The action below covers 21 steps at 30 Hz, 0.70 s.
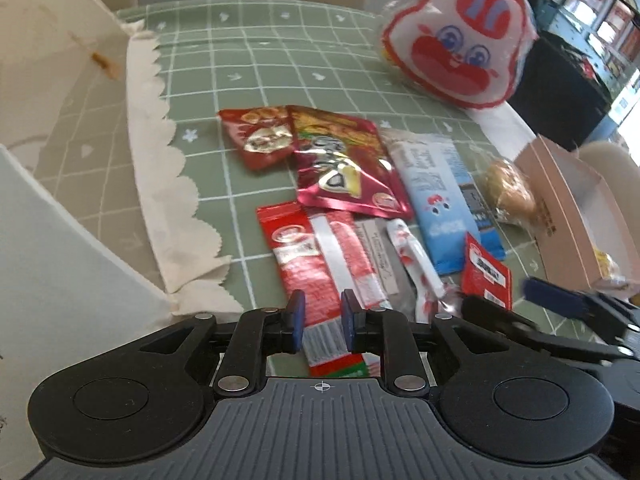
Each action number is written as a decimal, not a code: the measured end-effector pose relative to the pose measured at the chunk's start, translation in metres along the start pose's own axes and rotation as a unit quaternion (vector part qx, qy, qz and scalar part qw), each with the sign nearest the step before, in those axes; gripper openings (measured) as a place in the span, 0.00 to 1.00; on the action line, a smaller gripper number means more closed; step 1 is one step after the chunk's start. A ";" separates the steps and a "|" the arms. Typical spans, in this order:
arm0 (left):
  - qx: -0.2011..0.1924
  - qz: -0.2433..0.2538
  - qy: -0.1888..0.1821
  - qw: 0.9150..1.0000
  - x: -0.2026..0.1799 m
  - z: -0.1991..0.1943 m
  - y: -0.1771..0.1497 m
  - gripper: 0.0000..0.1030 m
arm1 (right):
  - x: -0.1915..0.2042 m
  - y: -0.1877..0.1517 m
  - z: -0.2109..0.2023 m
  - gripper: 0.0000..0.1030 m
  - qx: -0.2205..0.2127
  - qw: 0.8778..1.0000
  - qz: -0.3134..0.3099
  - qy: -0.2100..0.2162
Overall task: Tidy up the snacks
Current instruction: 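Grasp the red spicy strip packet with the left tool while the right tool grasps the lollipop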
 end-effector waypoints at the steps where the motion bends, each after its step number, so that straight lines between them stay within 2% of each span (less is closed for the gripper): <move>1: 0.001 -0.007 -0.001 1.000 0.004 0.001 0.001 0.22 | 0.004 0.003 0.008 0.60 0.006 1.000 -0.003 0.009; 4: 0.012 -0.008 -0.003 1.000 0.007 0.006 0.001 0.22 | 0.015 0.002 0.024 0.40 0.031 0.999 -0.015 0.003; 7: 0.015 -0.005 0.000 1.000 0.005 0.007 0.002 0.22 | 0.022 -0.004 0.012 0.25 0.031 0.999 -0.040 0.001; 8: 0.016 -0.004 0.000 1.000 0.003 0.007 0.003 0.22 | 0.020 -0.006 0.007 0.15 0.036 0.999 -0.038 0.005; 10: 0.016 0.004 0.005 1.000 -0.001 0.007 0.003 0.22 | 0.012 -0.015 -0.002 0.08 0.049 0.998 -0.024 -0.007; 13: 0.019 0.025 0.011 0.999 -0.009 0.006 0.001 0.22 | -0.003 -0.032 -0.020 0.08 0.056 0.998 -0.012 -0.026; 18: 0.018 0.029 0.013 0.999 -0.009 0.001 -0.003 0.22 | -0.008 -0.044 -0.033 0.10 0.043 0.999 -0.022 -0.018; 19: 0.018 0.030 0.015 0.999 -0.008 -0.002 -0.004 0.22 | -0.004 -0.044 -0.034 0.18 0.038 0.999 -0.026 -0.010; 20: 0.018 0.032 0.018 0.999 -0.008 -0.005 -0.006 0.22 | 0.001 -0.044 -0.034 0.35 0.033 0.999 -0.029 0.000; 21: 0.017 0.034 0.021 0.999 -0.007 -0.009 -0.007 0.22 | 0.007 -0.044 -0.032 0.46 0.024 0.999 -0.032 0.010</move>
Point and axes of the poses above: each gripper's, at about its wrist camera, not at the fingertips, and z roughly the way its jaws point, x to its left, y to its top, the point moved 1 cm from there along z, roughly the way its jaws point, and after that the axes turned 7 degrees about z, right-handed, at the moved point
